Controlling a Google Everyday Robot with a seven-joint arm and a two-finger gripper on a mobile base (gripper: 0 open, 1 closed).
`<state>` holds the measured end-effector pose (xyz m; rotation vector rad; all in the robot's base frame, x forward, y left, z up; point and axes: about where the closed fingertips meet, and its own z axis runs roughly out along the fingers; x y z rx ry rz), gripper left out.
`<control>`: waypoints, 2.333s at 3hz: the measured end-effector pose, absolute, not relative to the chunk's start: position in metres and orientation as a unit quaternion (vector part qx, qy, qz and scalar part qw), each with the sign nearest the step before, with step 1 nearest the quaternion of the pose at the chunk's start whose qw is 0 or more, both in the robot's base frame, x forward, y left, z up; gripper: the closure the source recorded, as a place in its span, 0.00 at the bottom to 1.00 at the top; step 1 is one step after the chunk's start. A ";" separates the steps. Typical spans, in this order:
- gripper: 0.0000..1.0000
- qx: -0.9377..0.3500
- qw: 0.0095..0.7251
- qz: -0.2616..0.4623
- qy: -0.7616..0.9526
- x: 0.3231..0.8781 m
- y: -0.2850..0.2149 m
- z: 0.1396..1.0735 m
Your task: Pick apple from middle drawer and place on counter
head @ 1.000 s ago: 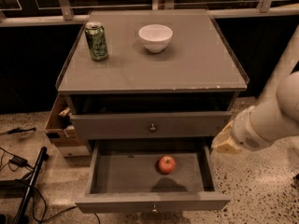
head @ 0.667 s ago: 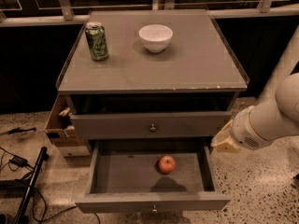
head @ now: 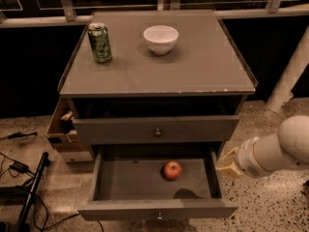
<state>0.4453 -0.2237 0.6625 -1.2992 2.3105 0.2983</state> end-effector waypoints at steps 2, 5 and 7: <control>1.00 -0.436 0.310 0.182 0.825 0.472 -0.195 0.554; 1.00 -0.435 0.312 0.189 0.823 0.472 -0.189 0.520; 0.60 -0.445 0.332 0.182 0.812 0.492 -0.176 0.495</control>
Offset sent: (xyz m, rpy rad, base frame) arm 0.0474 0.0509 -0.1751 0.3606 -0.0997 -0.0306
